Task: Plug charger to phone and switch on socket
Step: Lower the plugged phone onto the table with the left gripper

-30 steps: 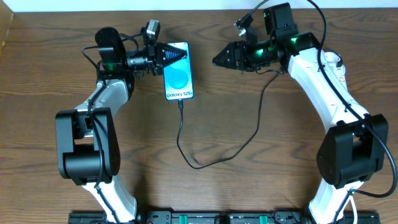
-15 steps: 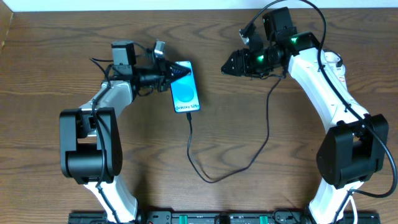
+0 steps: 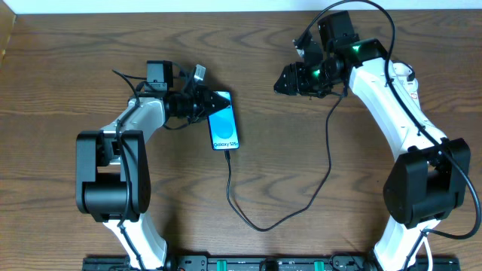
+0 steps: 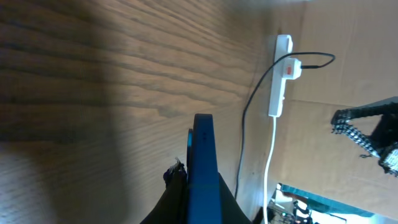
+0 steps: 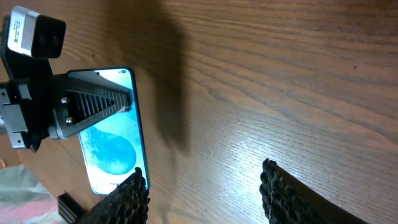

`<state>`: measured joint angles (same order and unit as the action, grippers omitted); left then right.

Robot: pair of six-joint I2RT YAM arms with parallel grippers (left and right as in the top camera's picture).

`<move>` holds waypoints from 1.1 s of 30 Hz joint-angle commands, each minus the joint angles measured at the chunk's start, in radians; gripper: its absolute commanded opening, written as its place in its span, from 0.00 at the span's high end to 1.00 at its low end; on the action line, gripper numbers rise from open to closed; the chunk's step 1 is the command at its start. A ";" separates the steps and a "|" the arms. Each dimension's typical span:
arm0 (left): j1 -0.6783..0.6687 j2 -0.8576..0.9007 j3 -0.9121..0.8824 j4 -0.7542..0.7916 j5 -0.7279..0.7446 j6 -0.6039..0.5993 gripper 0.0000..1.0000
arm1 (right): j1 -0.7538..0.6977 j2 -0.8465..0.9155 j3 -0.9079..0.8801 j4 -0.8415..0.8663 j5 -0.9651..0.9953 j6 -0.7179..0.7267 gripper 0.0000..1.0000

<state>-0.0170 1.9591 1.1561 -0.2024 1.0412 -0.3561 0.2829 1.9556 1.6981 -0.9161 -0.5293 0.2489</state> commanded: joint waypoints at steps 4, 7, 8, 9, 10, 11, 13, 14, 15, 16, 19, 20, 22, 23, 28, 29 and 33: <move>-0.002 0.080 0.011 -0.006 -0.006 0.045 0.93 | 0.013 -0.019 0.008 -0.005 0.026 -0.019 0.43; -0.002 0.105 0.011 -0.018 -0.006 0.050 0.93 | 0.018 -0.019 0.008 -0.005 0.035 -0.019 0.43; -0.002 0.114 0.011 -0.022 -0.006 0.050 0.93 | 0.020 -0.019 0.008 -0.005 0.042 -0.019 0.43; -0.002 0.118 0.011 -0.023 -0.006 0.050 0.93 | 0.020 -0.019 0.008 -0.005 0.046 -0.019 0.43; -0.003 0.125 0.011 -0.022 -0.006 0.050 0.93 | 0.020 -0.019 0.008 -0.005 0.049 -0.019 0.42; -0.002 0.131 0.011 -0.023 -0.007 0.050 0.93 | 0.020 -0.019 0.008 -0.005 0.049 -0.019 0.42; -0.002 0.140 0.011 -0.023 -0.007 0.050 0.93 | 0.020 -0.019 0.008 -0.005 0.049 -0.019 0.42; -0.003 0.141 0.011 -0.024 -0.008 0.050 0.93 | 0.020 -0.019 0.008 -0.005 0.049 -0.018 0.42; -0.002 0.142 0.011 -0.029 -0.020 0.049 0.93 | 0.020 -0.019 0.008 -0.005 0.049 -0.019 0.42; -0.002 0.142 0.011 -0.034 -0.036 0.049 0.93 | 0.020 -0.019 0.008 -0.005 0.050 -0.019 0.42; -0.002 0.142 0.011 -0.060 -0.096 0.049 0.93 | 0.020 -0.019 0.008 -0.005 0.053 -0.019 0.42; -0.002 0.142 0.011 -0.068 -0.109 0.049 0.93 | 0.020 -0.019 0.008 -0.005 0.053 -0.019 0.43; -0.002 0.142 0.011 -0.080 -0.126 0.050 0.93 | 0.020 -0.019 0.008 -0.005 0.053 -0.019 0.42; -0.002 0.143 0.011 -0.086 -0.137 0.049 0.93 | 0.020 -0.019 0.008 -0.005 0.053 -0.019 0.43; -0.002 0.145 0.006 -0.085 -0.145 0.049 0.93 | 0.020 -0.019 0.008 -0.005 0.053 -0.019 0.42; -0.002 0.145 0.006 -0.085 -0.146 0.049 0.93 | 0.020 -0.019 0.008 -0.005 0.053 -0.019 0.43; -0.002 0.145 0.005 -0.090 -0.170 0.049 0.93 | 0.020 -0.019 0.008 -0.005 0.054 -0.019 0.42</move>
<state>-0.0174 2.0899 1.1561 -0.2764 0.9360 -0.3164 0.2962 1.9556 1.6985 -0.9195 -0.4774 0.2470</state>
